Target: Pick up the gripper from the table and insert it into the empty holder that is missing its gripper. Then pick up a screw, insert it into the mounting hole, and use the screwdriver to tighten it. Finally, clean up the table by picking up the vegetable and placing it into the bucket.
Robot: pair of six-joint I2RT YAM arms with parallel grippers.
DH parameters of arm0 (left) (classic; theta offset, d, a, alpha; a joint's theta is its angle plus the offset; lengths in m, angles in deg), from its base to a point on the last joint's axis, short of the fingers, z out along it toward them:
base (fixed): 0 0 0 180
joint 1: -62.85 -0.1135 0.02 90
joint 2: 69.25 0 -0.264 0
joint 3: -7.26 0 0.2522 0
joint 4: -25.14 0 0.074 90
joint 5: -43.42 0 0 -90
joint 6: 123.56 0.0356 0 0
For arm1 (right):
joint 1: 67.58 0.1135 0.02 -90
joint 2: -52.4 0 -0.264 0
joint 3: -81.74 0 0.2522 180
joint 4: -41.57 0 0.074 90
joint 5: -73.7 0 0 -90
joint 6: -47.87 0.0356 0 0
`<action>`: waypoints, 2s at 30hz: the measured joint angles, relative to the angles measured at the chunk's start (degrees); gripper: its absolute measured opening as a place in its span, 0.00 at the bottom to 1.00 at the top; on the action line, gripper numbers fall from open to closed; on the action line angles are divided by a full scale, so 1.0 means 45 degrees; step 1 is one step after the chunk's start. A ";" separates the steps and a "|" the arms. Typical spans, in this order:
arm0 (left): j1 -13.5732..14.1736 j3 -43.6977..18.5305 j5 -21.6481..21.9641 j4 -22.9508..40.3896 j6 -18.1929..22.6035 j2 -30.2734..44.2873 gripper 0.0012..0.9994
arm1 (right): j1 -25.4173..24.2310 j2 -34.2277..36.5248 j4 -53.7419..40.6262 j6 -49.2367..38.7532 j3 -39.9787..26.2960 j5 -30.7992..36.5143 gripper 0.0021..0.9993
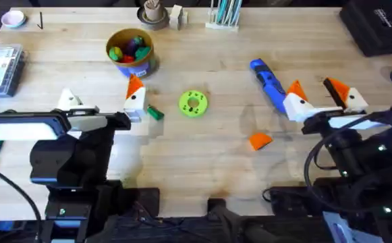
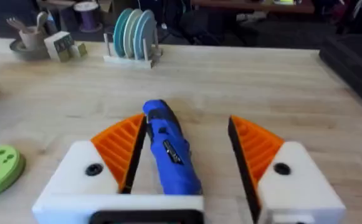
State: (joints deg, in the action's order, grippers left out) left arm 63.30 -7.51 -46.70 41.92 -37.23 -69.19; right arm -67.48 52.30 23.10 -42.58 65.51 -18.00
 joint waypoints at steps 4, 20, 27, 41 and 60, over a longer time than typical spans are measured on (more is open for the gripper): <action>0.0000 -0.1051 0.0287 0.1468 -0.0833 0.0218 0.99 | 0.0000 0.0373 -0.2488 -0.0613 -0.1393 -0.0078 0.84; 0.0000 -0.9747 -0.0247 0.7383 -0.4740 0.7296 0.99 | 0.0000 0.9763 -0.9568 -0.1581 -1.2421 -0.0222 0.84; 0.0000 -1.0566 -0.1205 0.7768 -0.6012 0.8859 0.99 | 0.0024 1.2981 -0.9181 -0.1622 -1.4632 -0.0948 0.84; 0.0318 -1.0566 -0.2661 0.9441 -0.8280 1.1458 0.99 | 0.0024 1.5618 -0.8955 -0.1665 -1.4657 -0.1240 0.99; 0.2249 -0.8743 -0.0826 0.8086 -1.0000 1.7315 0.99 | 0.0024 1.5237 -0.9039 -0.1660 -1.4657 -0.1262 0.99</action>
State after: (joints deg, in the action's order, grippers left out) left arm 73.42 -46.86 -50.42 78.31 -82.23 8.73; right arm -67.37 120.87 -17.57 -50.05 -0.44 -23.67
